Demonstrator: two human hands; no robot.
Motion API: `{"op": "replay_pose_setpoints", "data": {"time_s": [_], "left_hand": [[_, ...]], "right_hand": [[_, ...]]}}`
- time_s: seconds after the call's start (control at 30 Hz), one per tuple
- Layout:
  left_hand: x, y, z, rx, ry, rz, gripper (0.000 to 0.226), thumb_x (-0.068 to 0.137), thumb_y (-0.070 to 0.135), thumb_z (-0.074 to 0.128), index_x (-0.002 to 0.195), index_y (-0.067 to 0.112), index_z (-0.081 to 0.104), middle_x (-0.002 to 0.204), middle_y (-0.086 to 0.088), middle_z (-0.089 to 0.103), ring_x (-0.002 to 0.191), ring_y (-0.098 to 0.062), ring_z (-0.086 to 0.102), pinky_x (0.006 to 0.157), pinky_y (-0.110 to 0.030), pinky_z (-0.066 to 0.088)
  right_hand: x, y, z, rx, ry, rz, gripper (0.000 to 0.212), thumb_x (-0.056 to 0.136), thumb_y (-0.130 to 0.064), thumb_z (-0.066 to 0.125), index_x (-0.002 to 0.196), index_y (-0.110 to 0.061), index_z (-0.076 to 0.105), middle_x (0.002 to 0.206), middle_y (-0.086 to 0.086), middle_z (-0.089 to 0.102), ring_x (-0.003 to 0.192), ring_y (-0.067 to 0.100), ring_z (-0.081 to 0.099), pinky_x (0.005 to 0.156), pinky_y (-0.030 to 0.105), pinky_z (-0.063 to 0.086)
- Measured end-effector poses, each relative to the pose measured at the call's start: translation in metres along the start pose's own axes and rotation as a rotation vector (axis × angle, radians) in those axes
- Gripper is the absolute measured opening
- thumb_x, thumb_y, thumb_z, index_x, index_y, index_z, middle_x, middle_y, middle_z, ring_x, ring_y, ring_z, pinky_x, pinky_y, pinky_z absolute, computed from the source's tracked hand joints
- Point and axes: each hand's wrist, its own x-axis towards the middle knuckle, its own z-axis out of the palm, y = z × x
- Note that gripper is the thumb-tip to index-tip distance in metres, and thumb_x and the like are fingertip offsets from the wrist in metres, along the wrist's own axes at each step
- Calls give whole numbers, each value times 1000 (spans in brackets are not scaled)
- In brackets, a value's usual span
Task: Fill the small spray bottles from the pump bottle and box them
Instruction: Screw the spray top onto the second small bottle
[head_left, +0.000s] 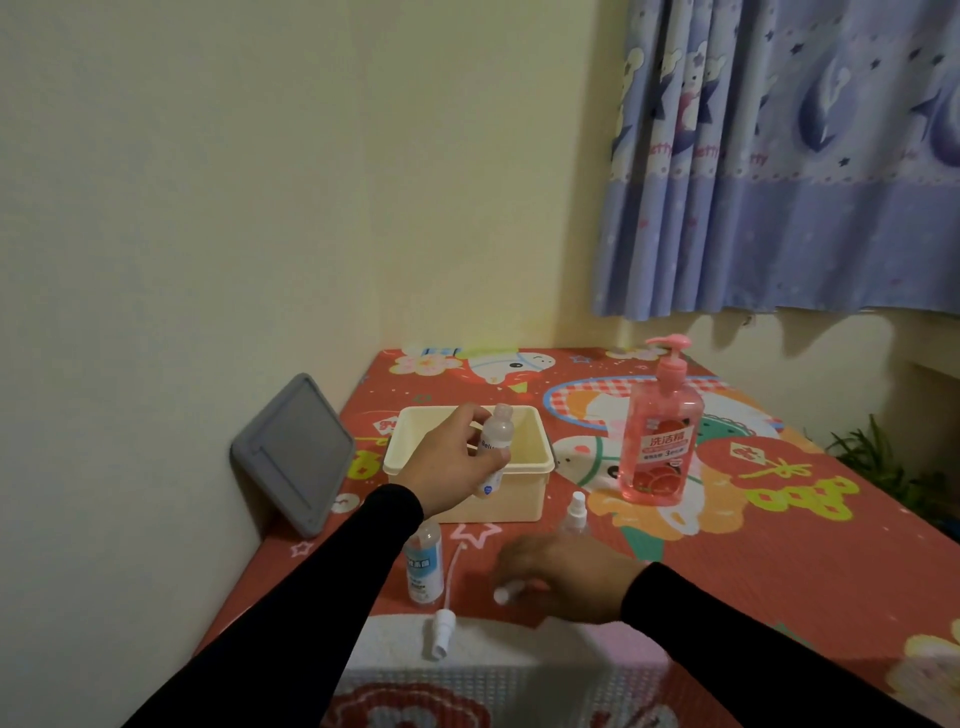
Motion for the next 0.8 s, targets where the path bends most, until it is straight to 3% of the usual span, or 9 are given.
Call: {"op": "replay_pose_setpoints", "data": {"time_s": [0.17,0.23,0.37,0.5,0.63,0.8], "left_hand": [[2,-4,-1,-3,10,-5,26,89,26,63,110,27,47,104,2,67,92,-14,64,69,-25,49],[3,-4,-1,-12,8,-8,27,90,26,63,111,27,46,104,3,67,92,-14,63,68,-24,48],[6,-4,2,-17,-3,-6,26,90,28,63,110,28,47,103,2,67,91,-15,63,69,-25,49],[7,-5,6,-4,-24,-1,25,89,28,63,109,26,48,101,0,68,86,-16,64,67,-26,50],[7,-5,9,10,-34,6,25,89,27,63,108,26,48,99,1,68,80,-13,61,65,-26,50],[6,-4,10,11,-58,12,25,88,27,64,107,26,48,98,1,69,81,-15,62,73,-32,51]], "right_hand": [[-3,2,-35,167,316,251,28,93,-38,58,119,-28,64,116,-17,65,100,-4,57,85,8,42],[-4,4,-51,337,451,323,25,91,-37,62,114,-28,65,109,-18,67,96,-4,60,83,12,48],[-3,11,-77,742,740,352,18,90,-16,64,108,-16,66,102,-1,72,94,9,68,82,23,56],[2,17,-96,996,1008,351,14,92,-11,59,105,-10,64,95,1,72,88,11,67,77,21,54],[7,22,-106,1177,1152,360,8,94,-17,57,97,-15,65,90,-1,68,86,10,63,80,24,51],[11,28,-110,1237,1260,392,23,93,-24,59,112,-12,63,105,3,67,100,14,63,88,29,51]]}}
